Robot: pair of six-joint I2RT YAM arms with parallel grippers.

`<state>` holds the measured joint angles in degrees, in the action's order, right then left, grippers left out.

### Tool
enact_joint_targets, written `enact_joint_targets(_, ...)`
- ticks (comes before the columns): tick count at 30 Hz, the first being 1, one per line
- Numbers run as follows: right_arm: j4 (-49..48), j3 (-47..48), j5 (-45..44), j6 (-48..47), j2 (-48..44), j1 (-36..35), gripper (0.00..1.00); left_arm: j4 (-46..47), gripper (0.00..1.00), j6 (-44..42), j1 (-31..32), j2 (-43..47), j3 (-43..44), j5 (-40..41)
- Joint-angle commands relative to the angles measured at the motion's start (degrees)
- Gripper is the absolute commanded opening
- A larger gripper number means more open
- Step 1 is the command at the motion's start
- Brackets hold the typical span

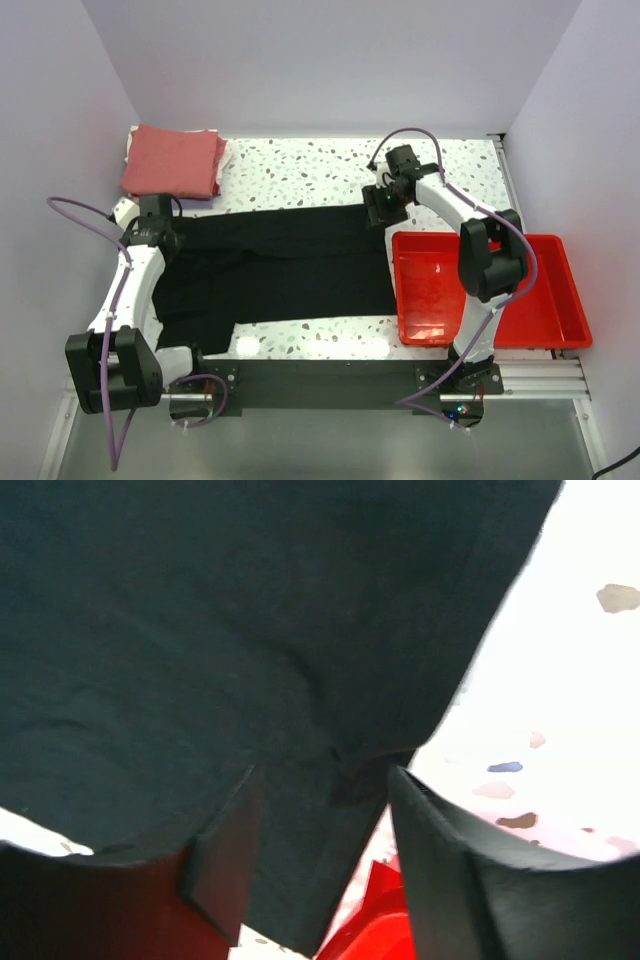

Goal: Fold and stack the t-shirts
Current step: Fold the tshirt

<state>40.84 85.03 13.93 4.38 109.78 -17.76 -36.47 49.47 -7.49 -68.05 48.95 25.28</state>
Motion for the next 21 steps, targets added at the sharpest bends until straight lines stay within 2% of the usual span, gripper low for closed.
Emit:
enact_joint_targets(1,-0.32,0.92,3.46,-2.09,-3.51,-0.61,0.60,1.57,0.00,0.01,-0.69,-0.15,0.18,1.00)
enact_joint_targets(9,-0.41,3.73,8.65,-4.03,-5.89,-3.15,0.69,2.72,0.00,-0.69,-0.78,-0.85,0.45,-0.49)
enact_joint_targets(11,-0.58,4.09,8.13,-4.03,-6.15,-4.82,0.80,3.68,0.00,-1.30,-0.78,-1.12,0.62,-1.28)
enact_joint_targets(13,-0.85,4.26,6.82,-6.05,-6.42,-7.02,0.99,4.64,0.00,-1.75,-0.86,-2.26,0.97,-2.16)
enact_joint_targets(17,-2.51,3.12,2.95,-4.82,-7.38,-9.13,0.99,5.97,0.00,-2.89,-1.91,-4.89,1.85,-4.53)
enact_joint_targets(21,-6.73,0.49,3.29,-2.89,-6.95,-15.61,0.99,9.13,0.00,-4.91,-3.15,-8.31,2.38,-8.66)
